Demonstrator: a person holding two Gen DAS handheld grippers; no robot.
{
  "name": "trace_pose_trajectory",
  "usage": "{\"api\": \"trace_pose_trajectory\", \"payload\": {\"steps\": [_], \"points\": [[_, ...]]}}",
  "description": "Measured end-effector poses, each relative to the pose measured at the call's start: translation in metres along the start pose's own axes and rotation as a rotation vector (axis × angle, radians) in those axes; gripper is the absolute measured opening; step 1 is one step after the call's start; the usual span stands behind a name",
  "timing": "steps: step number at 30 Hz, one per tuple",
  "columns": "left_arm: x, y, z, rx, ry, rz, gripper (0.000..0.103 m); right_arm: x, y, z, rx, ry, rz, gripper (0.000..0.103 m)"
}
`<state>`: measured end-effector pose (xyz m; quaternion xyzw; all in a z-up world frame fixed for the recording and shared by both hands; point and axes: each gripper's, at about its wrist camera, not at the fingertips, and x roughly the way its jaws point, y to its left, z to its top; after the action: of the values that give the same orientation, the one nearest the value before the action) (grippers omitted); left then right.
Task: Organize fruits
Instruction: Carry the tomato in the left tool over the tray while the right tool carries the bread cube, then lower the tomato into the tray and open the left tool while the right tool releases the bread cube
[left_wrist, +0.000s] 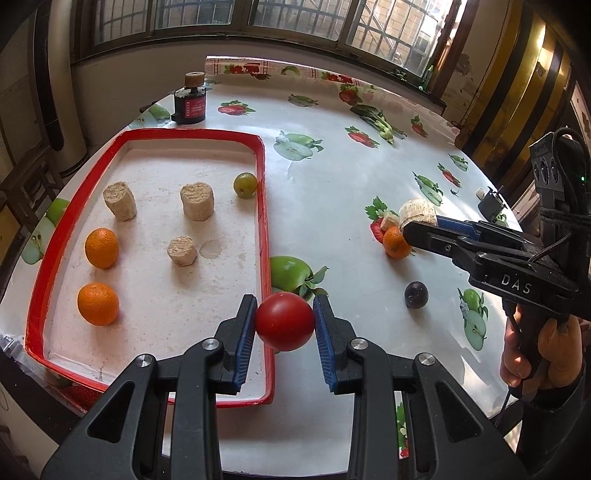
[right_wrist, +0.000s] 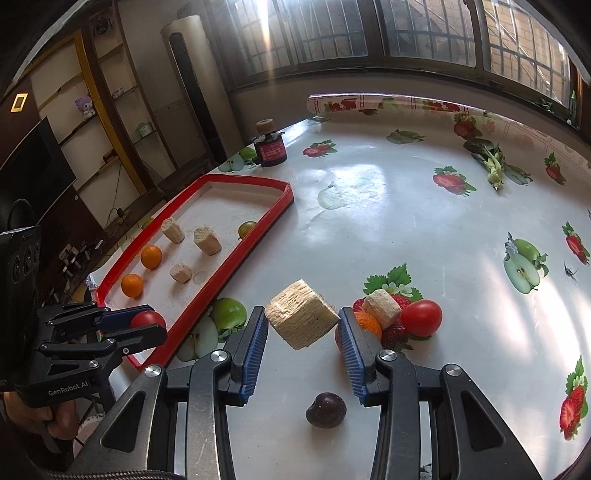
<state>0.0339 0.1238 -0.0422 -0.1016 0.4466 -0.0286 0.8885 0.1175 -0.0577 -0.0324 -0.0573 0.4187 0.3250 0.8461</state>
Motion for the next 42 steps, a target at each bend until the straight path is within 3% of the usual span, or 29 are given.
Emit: {"api": "trace_pose_trajectory", "payload": {"steps": [24,42], "points": [[-0.016,0.064,-0.017,-0.097,-0.007,0.063,0.029,0.033,0.066,0.009,-0.109,0.046,0.081,0.04],[-0.001,0.087,-0.016,-0.131,0.028,0.095,0.029,0.091,0.107,0.04,-0.176,0.101,0.133,0.04]]}}
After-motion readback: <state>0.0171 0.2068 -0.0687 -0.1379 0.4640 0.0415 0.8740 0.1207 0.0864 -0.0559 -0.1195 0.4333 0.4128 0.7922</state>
